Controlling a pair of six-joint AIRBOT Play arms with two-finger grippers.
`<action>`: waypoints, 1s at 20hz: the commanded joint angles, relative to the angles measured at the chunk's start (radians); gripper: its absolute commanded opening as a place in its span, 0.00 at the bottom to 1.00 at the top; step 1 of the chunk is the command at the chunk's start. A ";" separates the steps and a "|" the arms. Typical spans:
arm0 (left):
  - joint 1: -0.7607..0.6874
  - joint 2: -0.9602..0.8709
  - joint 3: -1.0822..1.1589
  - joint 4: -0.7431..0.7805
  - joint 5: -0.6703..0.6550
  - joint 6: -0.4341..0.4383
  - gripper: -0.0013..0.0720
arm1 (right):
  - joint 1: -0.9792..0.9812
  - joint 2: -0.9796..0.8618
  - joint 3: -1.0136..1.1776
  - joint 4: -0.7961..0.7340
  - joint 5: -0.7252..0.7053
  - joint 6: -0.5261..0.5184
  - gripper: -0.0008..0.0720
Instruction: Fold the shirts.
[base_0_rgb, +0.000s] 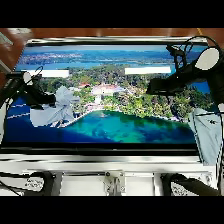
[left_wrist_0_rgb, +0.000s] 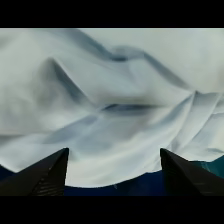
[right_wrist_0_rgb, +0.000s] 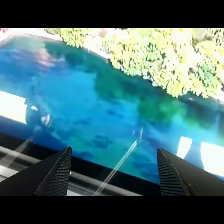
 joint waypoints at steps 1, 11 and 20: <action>0.017 -0.094 0.000 -0.015 -0.001 -0.002 1.00 | 0.001 -0.001 0.000 0.001 -0.033 -0.001 0.90; -0.023 0.025 0.111 -0.020 -0.016 0.108 0.07 | 0.000 0.000 0.000 -0.028 -0.073 -0.105 0.90; -0.383 0.623 0.317 -0.064 0.347 0.009 0.07 | 0.000 0.133 0.098 -0.071 -0.131 -0.114 0.90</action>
